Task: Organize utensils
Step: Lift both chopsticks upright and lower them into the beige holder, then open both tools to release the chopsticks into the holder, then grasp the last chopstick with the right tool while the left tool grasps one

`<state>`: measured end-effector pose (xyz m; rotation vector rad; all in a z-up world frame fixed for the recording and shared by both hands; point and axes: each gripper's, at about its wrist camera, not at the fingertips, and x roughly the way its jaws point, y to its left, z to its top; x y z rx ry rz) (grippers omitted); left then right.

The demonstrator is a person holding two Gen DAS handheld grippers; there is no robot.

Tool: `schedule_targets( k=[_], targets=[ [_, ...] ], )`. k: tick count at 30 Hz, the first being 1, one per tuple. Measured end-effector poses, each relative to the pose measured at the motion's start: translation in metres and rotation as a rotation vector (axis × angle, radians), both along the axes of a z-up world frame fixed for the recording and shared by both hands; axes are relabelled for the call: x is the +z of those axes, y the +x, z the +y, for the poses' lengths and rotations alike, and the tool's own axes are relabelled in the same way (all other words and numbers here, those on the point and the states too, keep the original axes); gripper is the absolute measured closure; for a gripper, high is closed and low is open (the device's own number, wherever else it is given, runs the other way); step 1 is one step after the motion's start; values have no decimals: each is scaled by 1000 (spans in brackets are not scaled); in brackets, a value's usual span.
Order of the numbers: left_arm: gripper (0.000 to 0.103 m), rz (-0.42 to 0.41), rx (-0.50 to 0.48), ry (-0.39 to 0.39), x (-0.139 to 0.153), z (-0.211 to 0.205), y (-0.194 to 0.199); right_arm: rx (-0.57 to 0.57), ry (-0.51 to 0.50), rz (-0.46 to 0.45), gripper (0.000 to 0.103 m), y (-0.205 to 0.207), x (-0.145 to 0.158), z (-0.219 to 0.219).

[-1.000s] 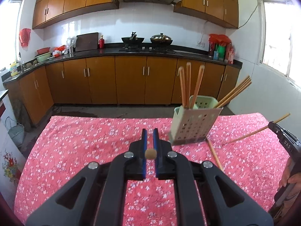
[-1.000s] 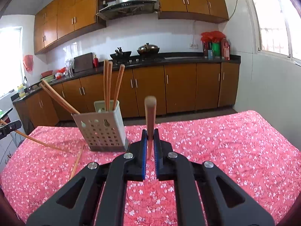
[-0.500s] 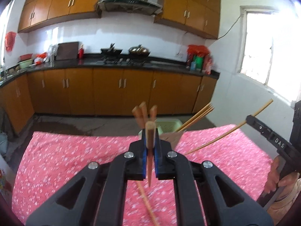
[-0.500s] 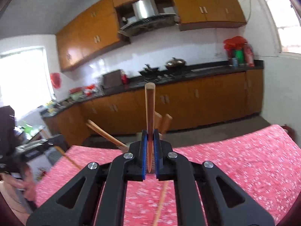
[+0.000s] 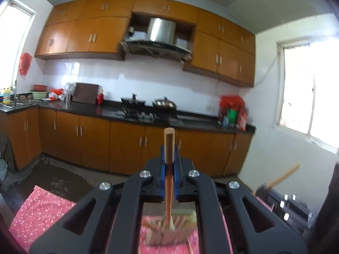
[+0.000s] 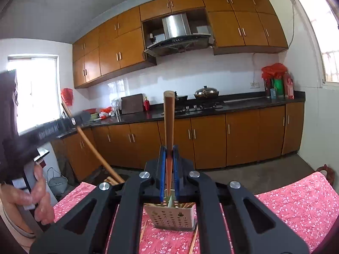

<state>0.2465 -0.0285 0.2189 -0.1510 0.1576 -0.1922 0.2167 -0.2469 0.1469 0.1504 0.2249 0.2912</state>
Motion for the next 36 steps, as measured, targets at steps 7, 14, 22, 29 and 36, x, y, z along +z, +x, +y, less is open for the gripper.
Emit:
schedule_targets(
  k=[7,14,22,29,36],
  targets=[
    [95,6,24,-10,-23,-8,39,-9,-30,81,95,31,-21,7],
    [93,95,19,-4,-59,-6,62,-7,-32,145,95,43,-36,10],
    [68,90,34,-19,-53,5,54,-37,-21,123,84,33,-22,8],
    [60,96,93,17,-42,35,9,-91,-41,71,74,-9,-8,-10],
    [53,231,184,99,-104,84,-38,-143,-145,272,74,-31,-93,-12]
  ],
)
